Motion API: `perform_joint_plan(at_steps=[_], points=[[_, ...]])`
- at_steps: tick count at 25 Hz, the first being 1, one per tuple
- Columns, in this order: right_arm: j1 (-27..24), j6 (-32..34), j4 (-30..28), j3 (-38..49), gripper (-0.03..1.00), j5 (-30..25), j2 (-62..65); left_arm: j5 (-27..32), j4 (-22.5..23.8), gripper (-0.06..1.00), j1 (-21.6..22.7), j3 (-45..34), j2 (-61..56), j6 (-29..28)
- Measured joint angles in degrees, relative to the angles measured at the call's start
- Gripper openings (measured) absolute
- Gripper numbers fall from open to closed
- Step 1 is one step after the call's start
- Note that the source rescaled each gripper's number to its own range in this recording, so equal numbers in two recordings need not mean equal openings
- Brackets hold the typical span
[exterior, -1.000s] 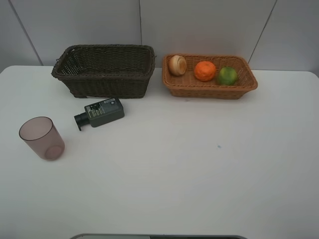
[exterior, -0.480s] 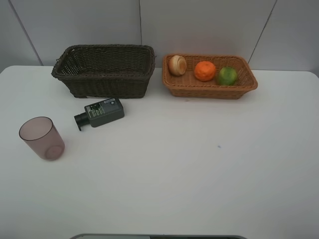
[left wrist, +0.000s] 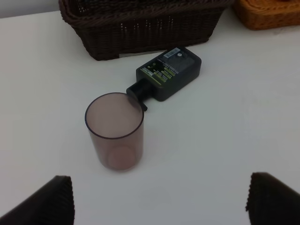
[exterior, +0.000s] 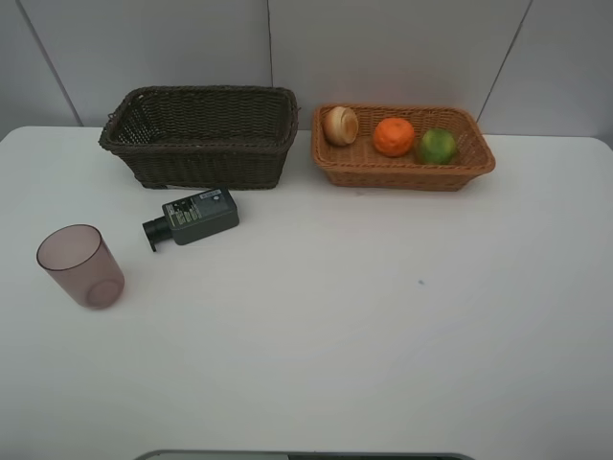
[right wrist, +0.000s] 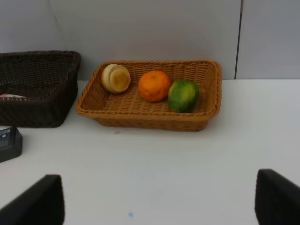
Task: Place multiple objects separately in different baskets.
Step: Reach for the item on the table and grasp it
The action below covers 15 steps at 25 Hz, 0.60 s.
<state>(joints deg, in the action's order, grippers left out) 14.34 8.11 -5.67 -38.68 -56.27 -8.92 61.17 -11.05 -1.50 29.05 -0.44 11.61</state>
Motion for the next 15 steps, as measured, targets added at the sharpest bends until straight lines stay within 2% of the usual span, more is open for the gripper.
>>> perform_joint_plan(at_steps=[6,15], points=[[0.0,0.0,-1.0,0.5,0.76,0.2,0.1,0.0,0.0,0.99,0.0,0.0,0.0,0.0],[0.0,0.0,-3.6,6.0,0.76,0.7,3.1,0.0,0.0,0.99,0.0,0.0,0.0,0.0]])
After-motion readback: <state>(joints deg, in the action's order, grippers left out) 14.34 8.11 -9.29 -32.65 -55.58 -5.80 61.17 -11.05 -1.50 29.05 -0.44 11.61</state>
